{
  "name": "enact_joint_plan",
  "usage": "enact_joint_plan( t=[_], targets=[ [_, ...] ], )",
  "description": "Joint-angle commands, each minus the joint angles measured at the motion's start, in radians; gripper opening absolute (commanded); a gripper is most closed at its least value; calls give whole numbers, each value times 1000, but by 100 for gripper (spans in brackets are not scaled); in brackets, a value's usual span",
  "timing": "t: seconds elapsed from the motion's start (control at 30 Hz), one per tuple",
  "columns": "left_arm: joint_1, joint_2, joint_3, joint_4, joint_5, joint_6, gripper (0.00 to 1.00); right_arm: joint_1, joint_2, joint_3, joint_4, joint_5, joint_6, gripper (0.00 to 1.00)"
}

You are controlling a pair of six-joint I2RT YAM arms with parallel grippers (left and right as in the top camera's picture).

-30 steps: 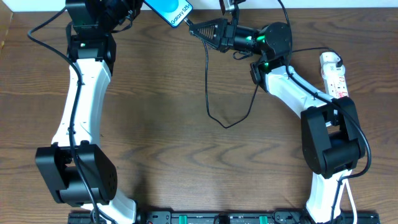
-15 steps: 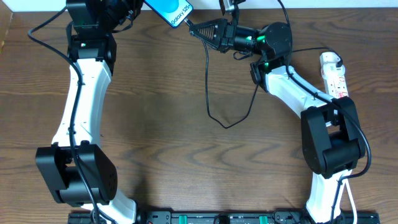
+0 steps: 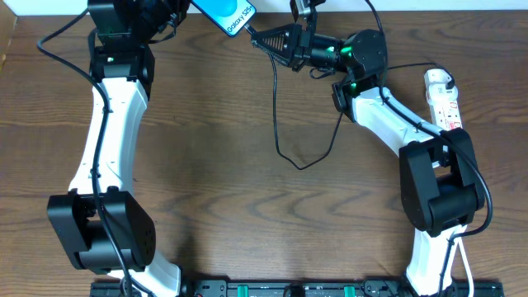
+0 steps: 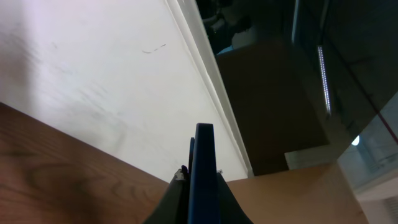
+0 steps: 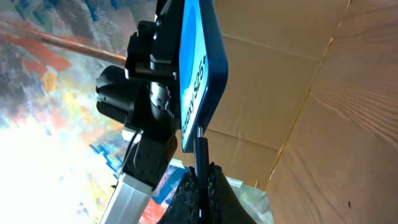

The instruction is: Plug charger to phone and switch on socket

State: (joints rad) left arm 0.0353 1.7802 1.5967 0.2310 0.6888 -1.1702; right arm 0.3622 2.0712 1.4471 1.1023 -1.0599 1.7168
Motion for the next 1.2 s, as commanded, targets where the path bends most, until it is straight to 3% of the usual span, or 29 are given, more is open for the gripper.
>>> enact_joint_plan(
  t=[0.0, 1.17],
  targets=[
    [-21, -2, 11, 7, 51, 13, 7, 6, 0, 10, 4, 46, 14, 1],
    [-21, -2, 11, 6, 183, 13, 8, 6, 0, 10, 8, 10, -46, 1]
  ],
)
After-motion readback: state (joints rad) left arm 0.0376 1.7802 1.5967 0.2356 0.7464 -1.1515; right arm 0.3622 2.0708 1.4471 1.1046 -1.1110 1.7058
